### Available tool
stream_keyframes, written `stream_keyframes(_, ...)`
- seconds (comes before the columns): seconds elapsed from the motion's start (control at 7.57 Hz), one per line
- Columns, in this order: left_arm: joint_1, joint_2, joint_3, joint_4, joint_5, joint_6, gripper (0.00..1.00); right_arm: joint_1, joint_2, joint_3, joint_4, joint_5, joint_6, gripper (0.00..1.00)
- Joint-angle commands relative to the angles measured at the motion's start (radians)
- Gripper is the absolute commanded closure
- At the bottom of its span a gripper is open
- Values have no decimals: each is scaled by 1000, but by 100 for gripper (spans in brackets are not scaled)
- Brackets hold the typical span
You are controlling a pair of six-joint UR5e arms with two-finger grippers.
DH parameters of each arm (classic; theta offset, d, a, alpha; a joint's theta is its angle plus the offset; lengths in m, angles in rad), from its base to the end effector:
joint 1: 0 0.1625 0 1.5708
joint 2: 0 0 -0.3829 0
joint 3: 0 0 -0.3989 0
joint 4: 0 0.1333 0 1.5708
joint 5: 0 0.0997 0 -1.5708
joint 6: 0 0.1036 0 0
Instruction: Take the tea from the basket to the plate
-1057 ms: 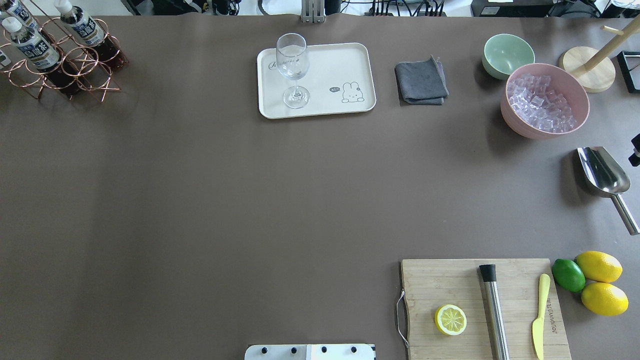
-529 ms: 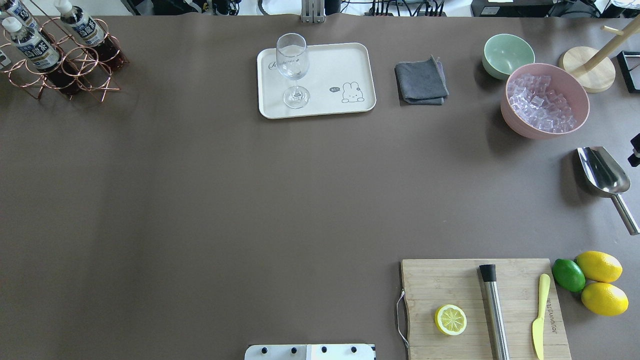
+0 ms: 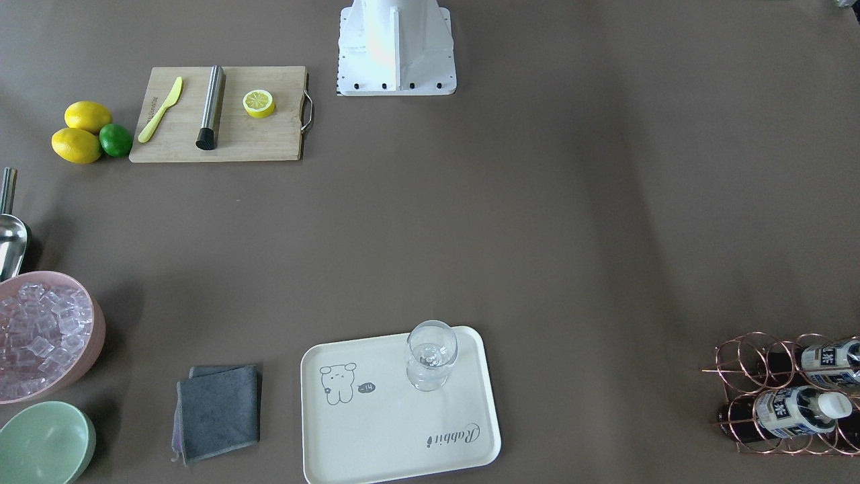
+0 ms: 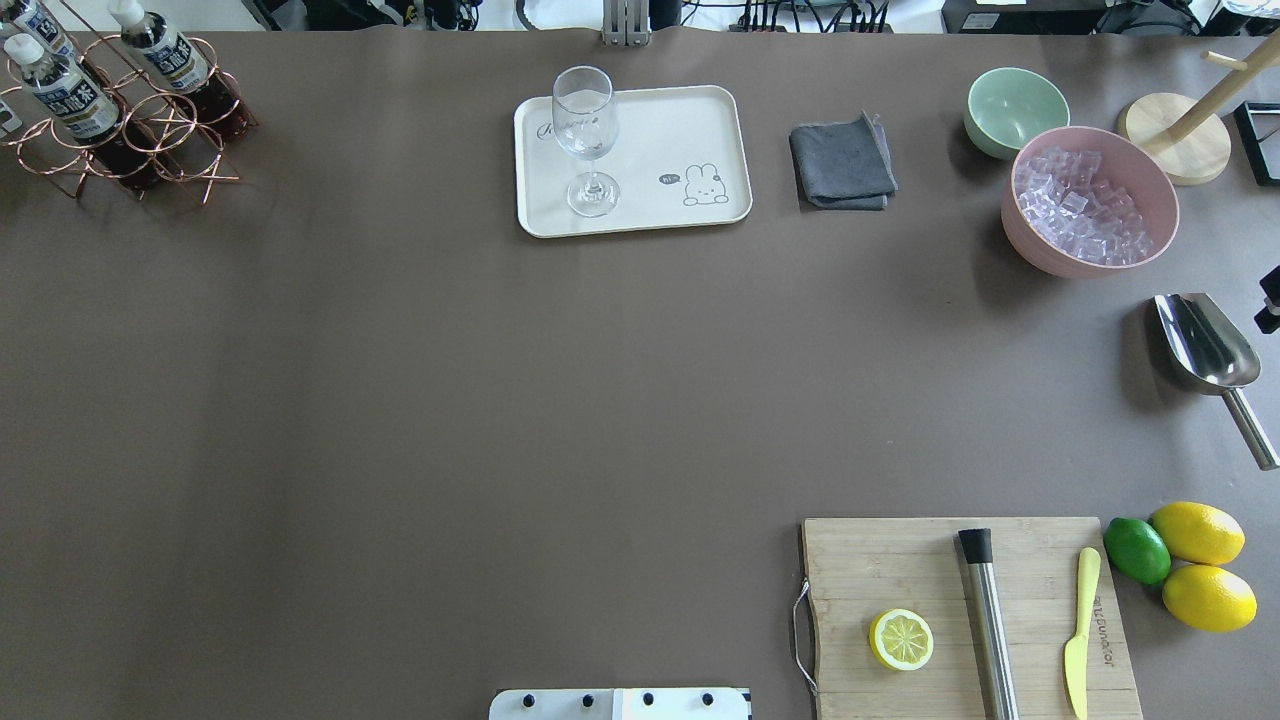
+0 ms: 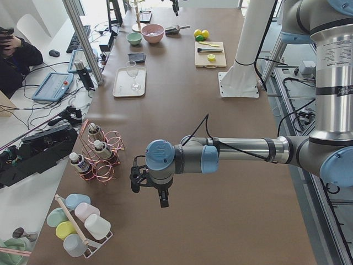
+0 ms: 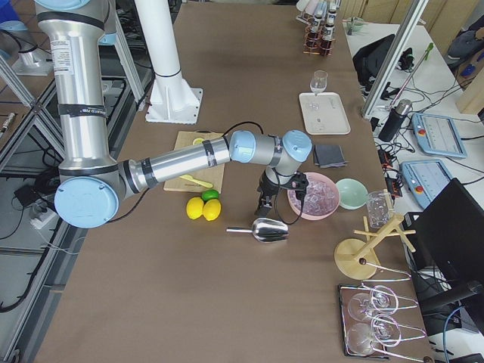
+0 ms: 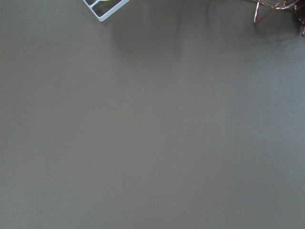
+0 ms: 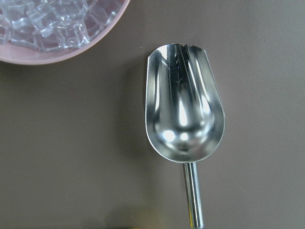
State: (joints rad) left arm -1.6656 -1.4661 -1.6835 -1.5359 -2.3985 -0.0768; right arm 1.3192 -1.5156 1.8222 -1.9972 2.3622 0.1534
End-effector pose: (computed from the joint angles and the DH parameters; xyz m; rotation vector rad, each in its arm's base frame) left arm -0.1000 -0.4492 0.6129 -0.0179 0.8289 -0.1728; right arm -0.0647 -0.4911 0.5086 -0.2701 -0.7515 -0.0455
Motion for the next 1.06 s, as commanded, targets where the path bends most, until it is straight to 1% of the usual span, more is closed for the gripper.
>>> stream_keyframes(0.0,1,-17,14,-1,4,0,2,-2,0,0,0,0,0,0)
stream_keyframes(0.26,-2,-8,7,-3,-2,3,2,-2,0,0,0,0,0,0)
stream_keyframes(0.4,0,-16,24,3,7,0,2,-2,0,0,0,0,0,0)
stream_keyframes(0.53,-17,7,7,-1,2,-1,2,-2,0,0,0,0,0,0)
stream_keyframes(0.66,-20,-14,13,3,9,-1,2,-2,2,0,0,0,0,0)
stream_keyframes(0.79,-19,-31,13,2,63,9,2,-3,5,-1,0,0,0,0)
stream_keyframes(0.93,-17,-26,4,-19,105,9,2,-3,5,-1,0,-1,0,0)
